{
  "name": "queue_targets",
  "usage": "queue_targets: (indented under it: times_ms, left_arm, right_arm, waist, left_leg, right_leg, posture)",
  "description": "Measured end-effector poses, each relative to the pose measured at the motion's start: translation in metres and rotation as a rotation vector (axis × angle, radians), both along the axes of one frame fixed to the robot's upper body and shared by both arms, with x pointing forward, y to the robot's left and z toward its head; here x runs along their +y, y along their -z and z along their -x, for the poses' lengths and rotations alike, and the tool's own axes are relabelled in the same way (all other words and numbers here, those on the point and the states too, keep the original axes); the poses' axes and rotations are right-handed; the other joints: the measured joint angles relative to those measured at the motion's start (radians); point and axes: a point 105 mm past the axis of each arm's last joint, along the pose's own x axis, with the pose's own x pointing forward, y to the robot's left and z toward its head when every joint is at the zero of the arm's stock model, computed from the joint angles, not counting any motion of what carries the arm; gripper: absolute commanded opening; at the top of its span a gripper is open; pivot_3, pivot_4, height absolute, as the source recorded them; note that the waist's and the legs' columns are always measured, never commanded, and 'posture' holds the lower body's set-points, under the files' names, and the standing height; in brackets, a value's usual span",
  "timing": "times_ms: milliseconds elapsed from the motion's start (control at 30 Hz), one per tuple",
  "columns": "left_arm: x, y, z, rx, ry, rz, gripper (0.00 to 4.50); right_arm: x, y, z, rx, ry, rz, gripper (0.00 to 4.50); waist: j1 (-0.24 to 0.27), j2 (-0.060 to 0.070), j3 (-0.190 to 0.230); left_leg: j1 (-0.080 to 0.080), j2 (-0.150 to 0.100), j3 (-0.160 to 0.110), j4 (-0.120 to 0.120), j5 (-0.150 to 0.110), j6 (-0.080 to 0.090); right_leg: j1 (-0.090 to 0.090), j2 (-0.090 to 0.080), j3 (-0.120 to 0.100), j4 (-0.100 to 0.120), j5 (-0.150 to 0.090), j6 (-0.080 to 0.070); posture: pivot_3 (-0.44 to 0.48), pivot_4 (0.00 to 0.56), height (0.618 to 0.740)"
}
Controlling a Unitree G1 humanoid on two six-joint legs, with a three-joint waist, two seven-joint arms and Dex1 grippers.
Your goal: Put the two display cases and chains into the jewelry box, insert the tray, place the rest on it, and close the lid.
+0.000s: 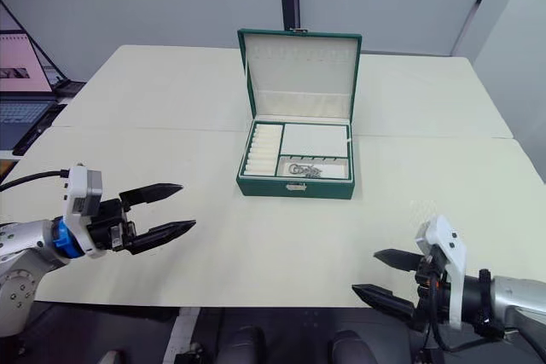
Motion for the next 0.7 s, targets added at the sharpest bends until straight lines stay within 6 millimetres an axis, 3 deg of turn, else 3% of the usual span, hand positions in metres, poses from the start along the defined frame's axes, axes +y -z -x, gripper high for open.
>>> queue_targets:
  times_ms: [200, 233, 300, 433, 567, 700]
  left_arm:
    - [0.000, -0.005, -0.011, -0.015, -0.012, -0.023, 4.50]
    - [-0.002, -0.004, -0.013, -0.002, -0.011, -0.021, 4.32]
    - [-0.004, -0.002, -0.015, 0.019, -0.014, -0.019, 3.88]
    - [-0.007, -0.003, -0.018, 0.025, -0.005, -0.016, 2.59]
    - [-0.010, -0.004, -0.022, 0.027, -0.006, -0.012, 1.44]
    - [-0.016, -0.015, -0.043, -0.006, -0.054, 0.045, 0.20]
  right_arm:
    - [-0.004, 0.000, -0.004, -0.010, 0.017, 0.042, 4.47]
    - [-0.005, -0.001, -0.005, -0.010, 0.023, 0.042, 4.30]
    - [-0.006, -0.002, -0.006, -0.005, 0.023, 0.039, 3.85]
    - [-0.007, -0.004, -0.008, 0.000, 0.023, 0.029, 2.44]
    - [-0.005, -0.007, -0.010, -0.002, 0.022, 0.022, 1.60]
    - [-0.005, -0.011, -0.025, -0.027, 0.048, 0.029, 0.72]
  waist:
    - [0.003, -0.003, -0.001]
    - [0.004, -0.003, -0.001]
    - [0.004, -0.003, -0.001]
    - [0.003, -0.004, -0.001]
    - [0.004, -0.004, -0.001]
    - [0.004, -0.004, -0.001]
  left_leg:
    - [-0.001, 0.000, 0.000, 0.000, 0.000, 0.000]
    - [-0.001, 0.000, 0.000, 0.000, 0.000, 0.000]
    - [-0.001, 0.000, 0.000, 0.000, 0.000, 0.000]
    - [-0.001, 0.000, 0.000, 0.000, 0.000, 0.000]
    - [-0.001, 0.000, -0.001, 0.000, 0.000, 0.000]
    - [-0.001, -0.001, -0.001, 0.002, 0.000, 0.000]
  right_leg:
    - [0.000, 0.000, 0.000, -0.001, 0.000, 0.000]
    - [0.000, 0.000, 0.000, -0.001, 0.000, 0.000]
    - [0.000, 0.000, 0.000, -0.001, 0.000, 0.000]
    - [0.000, 0.000, 0.000, -0.001, 0.000, 0.000]
    - [0.000, 0.000, 0.000, -0.001, 0.000, 0.000]
    - [0.002, 0.000, 0.000, 0.000, 0.000, 0.000]
  posture:
    - [0.000, 0.150, 0.740]
    - [0.000, 0.150, 0.740]
    - [0.000, 0.150, 0.740]
    - [0.000, 0.150, 0.740]
    - [0.000, 0.150, 0.740]
    - [0.000, 0.150, 0.740]
